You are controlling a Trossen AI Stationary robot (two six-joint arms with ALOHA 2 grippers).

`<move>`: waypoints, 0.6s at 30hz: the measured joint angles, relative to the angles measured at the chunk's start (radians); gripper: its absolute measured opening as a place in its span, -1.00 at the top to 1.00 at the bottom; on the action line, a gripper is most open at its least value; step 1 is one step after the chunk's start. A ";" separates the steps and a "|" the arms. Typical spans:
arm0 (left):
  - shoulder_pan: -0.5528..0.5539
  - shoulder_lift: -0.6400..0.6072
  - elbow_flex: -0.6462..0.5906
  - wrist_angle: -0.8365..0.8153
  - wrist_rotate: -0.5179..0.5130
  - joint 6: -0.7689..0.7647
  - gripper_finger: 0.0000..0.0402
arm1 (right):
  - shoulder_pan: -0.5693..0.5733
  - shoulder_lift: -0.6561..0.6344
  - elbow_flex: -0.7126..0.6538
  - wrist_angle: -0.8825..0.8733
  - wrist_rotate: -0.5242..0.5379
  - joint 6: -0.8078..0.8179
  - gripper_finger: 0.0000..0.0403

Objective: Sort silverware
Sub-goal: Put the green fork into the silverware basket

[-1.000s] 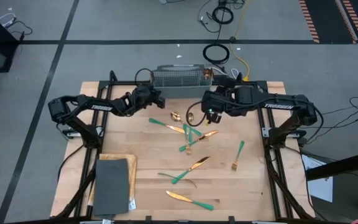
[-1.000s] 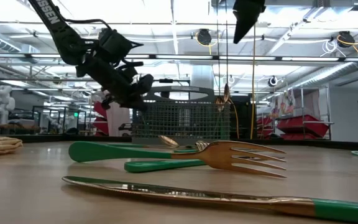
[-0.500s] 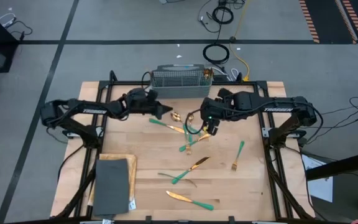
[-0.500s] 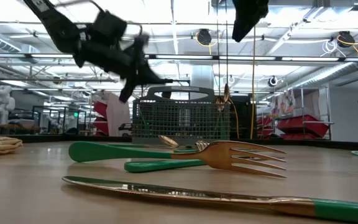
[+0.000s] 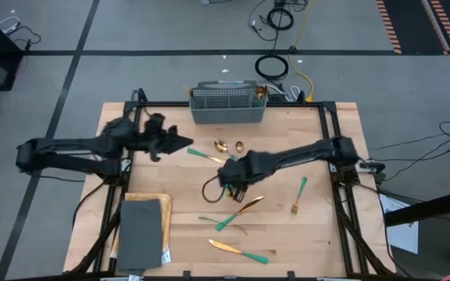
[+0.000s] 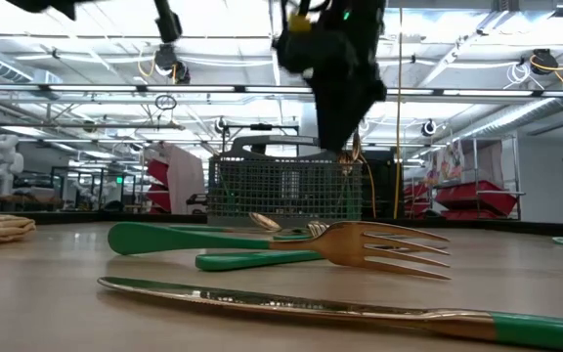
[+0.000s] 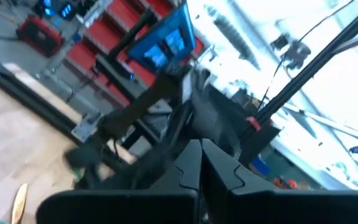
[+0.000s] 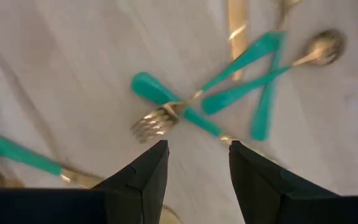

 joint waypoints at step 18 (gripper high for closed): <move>-0.011 -0.169 0.000 -0.192 -0.031 0.026 0.97 | -0.079 0.159 0.000 0.087 -0.024 0.210 -0.11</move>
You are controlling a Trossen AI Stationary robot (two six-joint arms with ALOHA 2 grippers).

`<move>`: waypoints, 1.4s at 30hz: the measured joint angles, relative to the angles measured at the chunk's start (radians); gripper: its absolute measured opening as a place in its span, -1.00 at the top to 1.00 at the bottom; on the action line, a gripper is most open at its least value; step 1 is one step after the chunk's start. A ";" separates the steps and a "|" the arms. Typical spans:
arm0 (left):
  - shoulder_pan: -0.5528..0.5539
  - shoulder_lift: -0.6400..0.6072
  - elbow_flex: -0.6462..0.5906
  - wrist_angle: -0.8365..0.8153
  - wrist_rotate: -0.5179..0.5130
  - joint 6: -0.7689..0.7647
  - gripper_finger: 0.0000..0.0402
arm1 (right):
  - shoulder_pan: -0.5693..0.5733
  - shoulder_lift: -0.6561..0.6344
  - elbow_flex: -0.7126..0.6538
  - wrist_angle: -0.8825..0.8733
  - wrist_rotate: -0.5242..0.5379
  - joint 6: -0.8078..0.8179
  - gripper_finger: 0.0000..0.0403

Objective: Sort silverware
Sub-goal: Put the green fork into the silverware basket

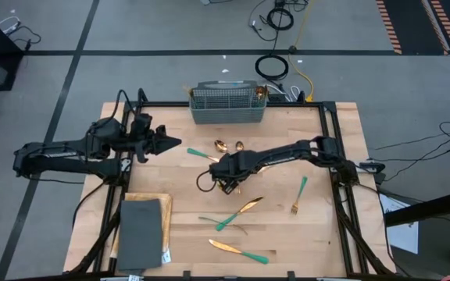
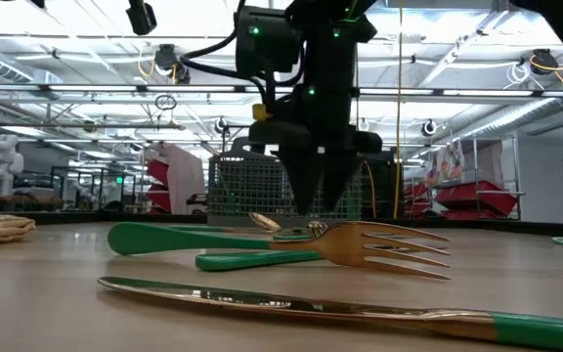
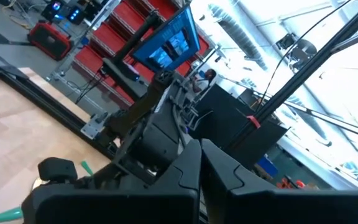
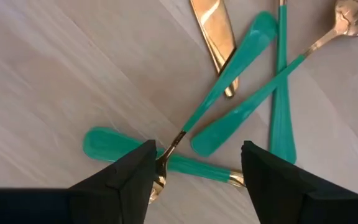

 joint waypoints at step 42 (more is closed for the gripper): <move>0.001 -0.023 0.000 -0.046 0.022 0.059 0.97 | 0.009 0.058 0.359 -0.411 -0.016 -0.196 1.00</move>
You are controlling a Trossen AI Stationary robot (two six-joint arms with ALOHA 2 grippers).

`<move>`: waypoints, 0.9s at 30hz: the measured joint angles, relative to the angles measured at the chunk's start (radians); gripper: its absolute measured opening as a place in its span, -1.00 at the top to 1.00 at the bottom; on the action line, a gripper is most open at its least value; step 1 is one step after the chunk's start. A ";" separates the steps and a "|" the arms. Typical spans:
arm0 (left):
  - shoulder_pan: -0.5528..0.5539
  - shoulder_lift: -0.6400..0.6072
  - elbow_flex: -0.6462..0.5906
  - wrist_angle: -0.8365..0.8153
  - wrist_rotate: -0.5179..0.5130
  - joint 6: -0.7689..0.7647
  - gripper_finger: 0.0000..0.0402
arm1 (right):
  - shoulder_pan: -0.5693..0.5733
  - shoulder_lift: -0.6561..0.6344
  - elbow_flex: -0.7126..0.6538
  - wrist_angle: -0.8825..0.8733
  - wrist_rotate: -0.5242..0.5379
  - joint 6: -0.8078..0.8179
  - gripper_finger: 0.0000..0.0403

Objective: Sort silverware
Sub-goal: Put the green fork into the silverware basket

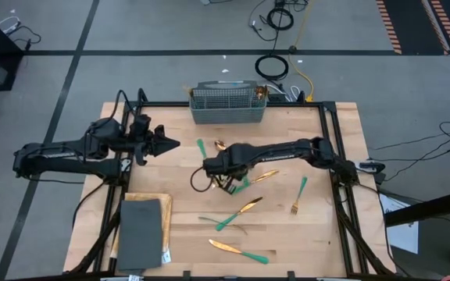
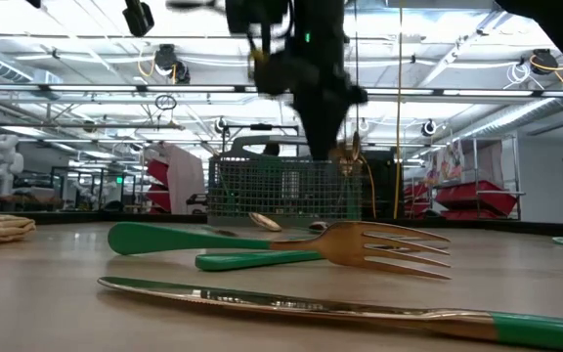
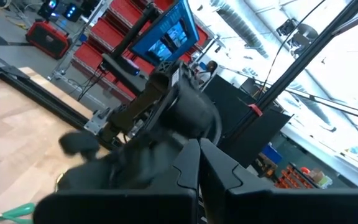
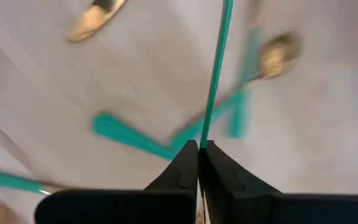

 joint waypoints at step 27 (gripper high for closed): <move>0.024 -0.273 0.000 0.001 -0.054 0.078 0.97 | -0.272 -0.005 0.232 0.820 0.875 -2.404 1.00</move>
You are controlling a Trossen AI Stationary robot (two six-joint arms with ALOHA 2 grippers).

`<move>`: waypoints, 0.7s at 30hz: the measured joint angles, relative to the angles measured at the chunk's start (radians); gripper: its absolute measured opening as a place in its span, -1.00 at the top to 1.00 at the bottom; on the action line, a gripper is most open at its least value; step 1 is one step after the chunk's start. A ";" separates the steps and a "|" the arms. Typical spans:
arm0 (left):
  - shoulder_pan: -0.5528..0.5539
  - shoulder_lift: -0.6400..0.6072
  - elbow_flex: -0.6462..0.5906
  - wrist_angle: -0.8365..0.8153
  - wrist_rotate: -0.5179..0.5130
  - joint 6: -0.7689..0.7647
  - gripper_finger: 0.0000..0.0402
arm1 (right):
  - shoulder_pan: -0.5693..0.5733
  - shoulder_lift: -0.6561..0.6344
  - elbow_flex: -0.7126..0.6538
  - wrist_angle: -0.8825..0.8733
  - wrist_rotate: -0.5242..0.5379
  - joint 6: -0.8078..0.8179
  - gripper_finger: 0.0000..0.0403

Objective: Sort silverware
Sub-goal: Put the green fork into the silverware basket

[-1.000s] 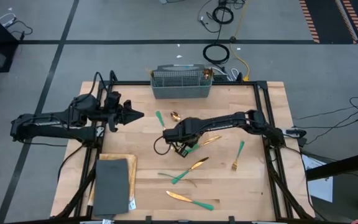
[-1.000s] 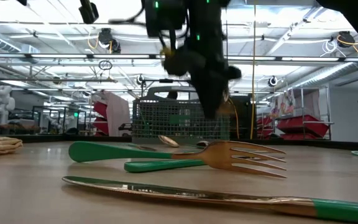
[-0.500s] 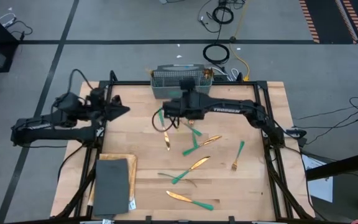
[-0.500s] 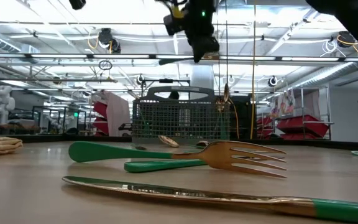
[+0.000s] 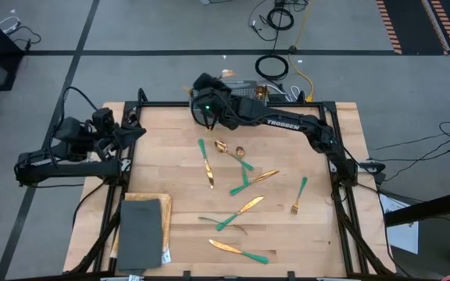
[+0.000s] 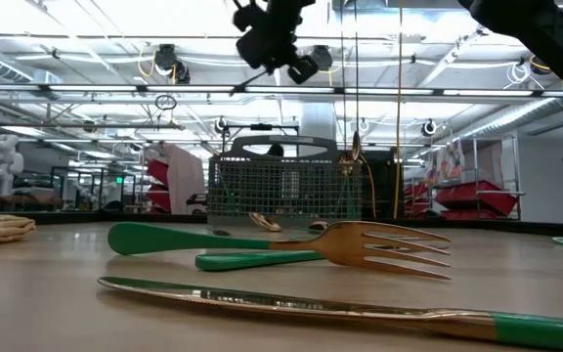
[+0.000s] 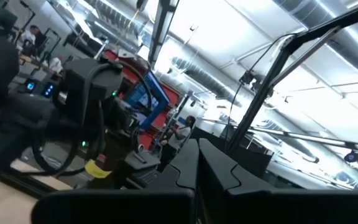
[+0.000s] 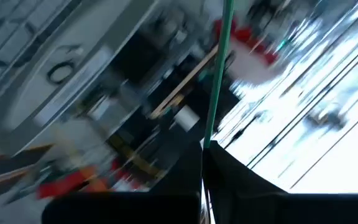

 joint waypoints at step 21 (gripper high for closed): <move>0.000 -0.005 0.000 -0.012 -0.037 -0.003 0.97 | -0.121 0.086 -0.001 0.051 -0.235 -0.269 1.00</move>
